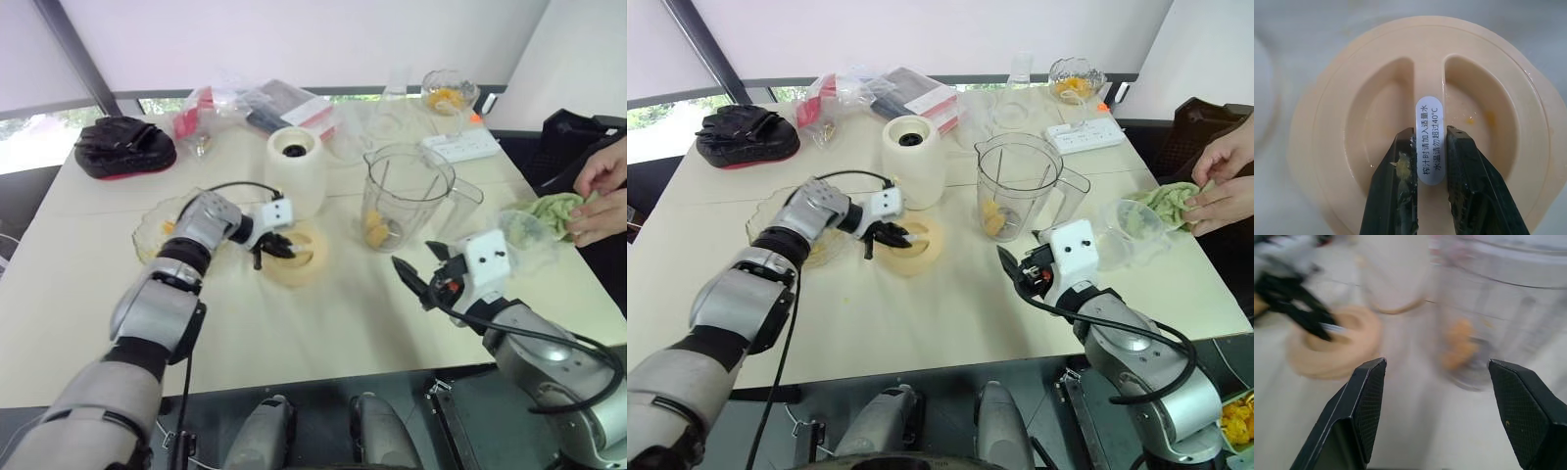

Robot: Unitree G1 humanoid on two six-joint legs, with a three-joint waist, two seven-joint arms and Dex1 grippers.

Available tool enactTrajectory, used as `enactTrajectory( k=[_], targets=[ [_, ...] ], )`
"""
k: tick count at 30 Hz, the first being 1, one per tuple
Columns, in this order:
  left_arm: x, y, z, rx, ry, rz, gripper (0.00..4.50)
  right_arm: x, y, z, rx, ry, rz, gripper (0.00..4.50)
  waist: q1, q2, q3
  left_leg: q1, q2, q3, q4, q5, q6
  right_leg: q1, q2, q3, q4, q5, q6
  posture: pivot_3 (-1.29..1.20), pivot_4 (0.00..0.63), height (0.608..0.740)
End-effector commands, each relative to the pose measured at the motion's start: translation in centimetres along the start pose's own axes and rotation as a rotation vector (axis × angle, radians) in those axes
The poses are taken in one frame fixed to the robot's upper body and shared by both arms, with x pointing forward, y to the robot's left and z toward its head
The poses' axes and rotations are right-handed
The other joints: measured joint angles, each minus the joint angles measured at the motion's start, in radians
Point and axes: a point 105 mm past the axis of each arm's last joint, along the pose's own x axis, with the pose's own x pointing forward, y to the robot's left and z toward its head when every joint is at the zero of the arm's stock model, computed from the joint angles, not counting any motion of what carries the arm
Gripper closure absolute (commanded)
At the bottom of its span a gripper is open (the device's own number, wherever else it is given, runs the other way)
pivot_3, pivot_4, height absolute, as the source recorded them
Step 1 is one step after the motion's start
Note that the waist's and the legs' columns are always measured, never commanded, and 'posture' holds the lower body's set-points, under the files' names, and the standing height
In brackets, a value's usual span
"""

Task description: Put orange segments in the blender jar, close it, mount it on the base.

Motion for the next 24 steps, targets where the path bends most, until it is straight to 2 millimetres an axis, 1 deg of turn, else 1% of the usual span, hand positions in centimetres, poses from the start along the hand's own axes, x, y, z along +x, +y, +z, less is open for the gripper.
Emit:
enactTrajectory(
  k=[1, 7, 10, 12, 18, 24],
  targets=[
    [-1.7, 0.5, 2.8, 0.060, -0.114, 0.013, 4.27, -0.3, -1.8, 1.0, -0.006, -0.073, -0.140, 1.09, 0.000, 0.000, 0.000, 0.000, 0.000, 0.000, 0.000, 0.000, 0.000, 0.000, 0.000, 0.000, 0.000, 0.000, 0.000, 0.00, 0.150, 0.740],
    [-3.7, 0.3, 4.9, 0.100, -0.196, 0.038, 4.27, 0.2, -5.6, 1.1, 0.005, -0.118, -0.395, 1.09, -0.002, 0.000, 0.000, 0.000, 0.000, 0.000, 0.000, 0.000, 0.000, 0.000, 0.000, 0.000, 0.000, 0.000, 0.000, 0.00, 0.150, 0.740],
    [-4.2, 0.1, 5.7, 0.109, -0.222, 0.055, 4.27, 0.9, -6.8, 1.1, -0.011, -0.126, -0.454, 1.09, -0.006, 0.001, 0.000, 0.000, 0.000, 0.000, 0.000, 0.000, -0.001, -0.001, 0.000, 0.000, 0.001, 0.000, 0.000, 0.00, 0.150, 0.740],
    [-4.3, -0.1, 6.1, 0.113, -0.227, 0.062, 4.27, 1.3, -7.2, 1.0, -0.015, -0.127, -0.471, 1.09, -0.005, 0.001, 0.000, 0.000, 0.000, 0.000, 0.000, 0.000, -0.001, -0.001, 0.000, 0.001, 0.001, 0.000, 0.000, 0.00, 0.150, 0.740],
    [-5.5, -0.1, 6.8, 0.112, -0.251, 0.105, 4.27, 3.2, -7.9, 0.8, 0.000, -0.143, -0.482, 1.09, -0.018, 0.001, 0.000, 0.000, 0.000, 0.000, 0.000, 0.001, -0.002, -0.001, 0.000, 0.001, 0.001, 0.000, 0.000, 0.00, 0.150, 0.740],
    [-6.1, -0.2, 7.2, 0.116, -0.255, 0.130, 4.27, 4.3, -8.1, 0.4, 0.005, -0.148, -0.462, 1.09, -0.024, 0.001, 0.000, 0.000, 0.000, 0.000, -0.001, 0.002, -0.003, -0.002, 0.000, 0.001, 0.001, 0.000, 0.000, 0.00, 0.150, 0.740]
  ],
)
